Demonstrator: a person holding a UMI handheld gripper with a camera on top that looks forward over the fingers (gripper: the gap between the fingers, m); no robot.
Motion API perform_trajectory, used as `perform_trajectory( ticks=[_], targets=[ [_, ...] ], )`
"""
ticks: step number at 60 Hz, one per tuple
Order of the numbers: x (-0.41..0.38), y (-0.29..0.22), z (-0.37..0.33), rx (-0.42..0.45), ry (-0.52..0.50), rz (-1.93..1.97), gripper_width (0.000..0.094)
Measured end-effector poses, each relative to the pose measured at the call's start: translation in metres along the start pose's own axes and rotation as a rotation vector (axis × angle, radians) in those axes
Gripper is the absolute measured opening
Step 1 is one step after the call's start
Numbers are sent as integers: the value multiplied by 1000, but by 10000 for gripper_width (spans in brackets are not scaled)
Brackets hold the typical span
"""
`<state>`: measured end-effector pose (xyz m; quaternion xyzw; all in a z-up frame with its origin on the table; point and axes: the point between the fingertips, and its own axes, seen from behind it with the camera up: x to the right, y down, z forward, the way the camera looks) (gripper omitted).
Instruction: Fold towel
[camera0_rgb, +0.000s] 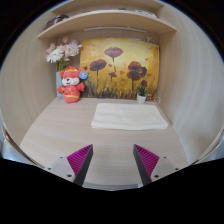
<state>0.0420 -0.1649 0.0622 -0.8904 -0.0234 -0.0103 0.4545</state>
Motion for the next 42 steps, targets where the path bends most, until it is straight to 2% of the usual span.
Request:
perform_trajectory(
  ticks=[14, 24, 30, 34, 36, 40, 42],
  targets=[
    [-48, -67, 124, -3, -55, -14, 783],
    [-52, -83, 197, -60, 15, -38, 704],
    [-49, -72, 221, -118, 52, -52, 636],
    [-43, -76, 224, -108, 80, -24, 476],
    [-43, -77, 224, -106, 81, -20, 453],
    [-32, -76, 224, -107, 122, -19, 246],
    [-32, -76, 225, -104, 125, -34, 205]
  ],
)
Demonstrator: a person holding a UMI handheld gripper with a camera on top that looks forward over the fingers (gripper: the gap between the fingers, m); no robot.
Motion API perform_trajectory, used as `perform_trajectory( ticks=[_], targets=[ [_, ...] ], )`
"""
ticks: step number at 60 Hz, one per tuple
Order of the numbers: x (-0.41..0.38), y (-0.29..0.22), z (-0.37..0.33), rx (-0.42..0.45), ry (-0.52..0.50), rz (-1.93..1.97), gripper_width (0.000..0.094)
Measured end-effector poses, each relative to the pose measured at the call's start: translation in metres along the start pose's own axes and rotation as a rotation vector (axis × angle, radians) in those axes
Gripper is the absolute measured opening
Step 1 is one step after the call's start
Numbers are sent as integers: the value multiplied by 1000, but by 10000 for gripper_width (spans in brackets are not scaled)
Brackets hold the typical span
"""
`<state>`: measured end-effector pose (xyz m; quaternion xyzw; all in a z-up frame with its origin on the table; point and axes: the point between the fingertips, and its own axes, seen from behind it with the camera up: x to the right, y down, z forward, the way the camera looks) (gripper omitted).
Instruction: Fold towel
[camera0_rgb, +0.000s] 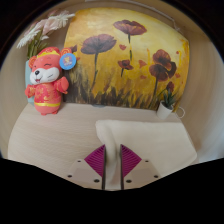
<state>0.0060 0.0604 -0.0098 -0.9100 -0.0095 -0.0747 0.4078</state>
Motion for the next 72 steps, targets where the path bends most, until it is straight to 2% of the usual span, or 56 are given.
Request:
perform_trajectory(
  ticks=[3, 10, 17, 21, 29, 35, 39, 46, 49, 52, 57, 65, 72],
  targets=[
    [3, 0, 0, -1, 10, -18, 107],
    [2, 1, 1, -31, -17, -25, 56],
    [-1, -2, -9, -79, -71, 27, 48],
    [8, -24, -25, -48, -82, 28, 48],
    [69, -73, -57, 33, -12, 21, 48],
    [122, -89, -71, 59, 23, -25, 55],
    [160, -86, -74, 47, 57, -65, 105],
    [226, -63, -64, 36, 149, -84, 293],
    [250, -38, -54, -11, 180, -71, 412],
    [263, -13, -46, -61, 181, -58, 485],
    [264, 18, -43, -115, 135, -40, 534],
    [253, 16, -59, -69, 94, -79, 561],
    [229, -20, -89, 15, 50, -51, 617]
  ],
)
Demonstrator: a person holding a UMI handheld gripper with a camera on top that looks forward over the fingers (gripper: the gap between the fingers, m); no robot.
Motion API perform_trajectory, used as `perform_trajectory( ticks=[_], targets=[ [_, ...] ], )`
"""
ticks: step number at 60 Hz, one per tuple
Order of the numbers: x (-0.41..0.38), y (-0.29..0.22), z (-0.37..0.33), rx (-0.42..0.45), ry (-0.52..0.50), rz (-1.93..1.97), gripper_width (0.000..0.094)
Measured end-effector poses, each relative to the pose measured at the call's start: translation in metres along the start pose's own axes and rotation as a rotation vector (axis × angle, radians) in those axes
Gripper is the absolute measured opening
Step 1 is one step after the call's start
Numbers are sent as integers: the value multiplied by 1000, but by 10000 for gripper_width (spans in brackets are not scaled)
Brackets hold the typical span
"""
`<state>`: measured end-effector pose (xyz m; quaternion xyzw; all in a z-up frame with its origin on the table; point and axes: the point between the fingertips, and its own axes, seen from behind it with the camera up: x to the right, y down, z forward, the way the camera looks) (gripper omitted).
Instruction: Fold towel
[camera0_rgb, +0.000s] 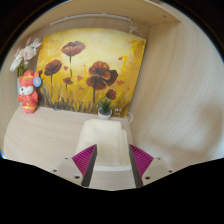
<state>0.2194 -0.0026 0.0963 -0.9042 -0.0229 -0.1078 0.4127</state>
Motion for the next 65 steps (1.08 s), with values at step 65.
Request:
perform_trajectory(
  ticks=[65],
  targets=[
    [-148, -19, -282, 238, -140, 97, 707]
  ],
)
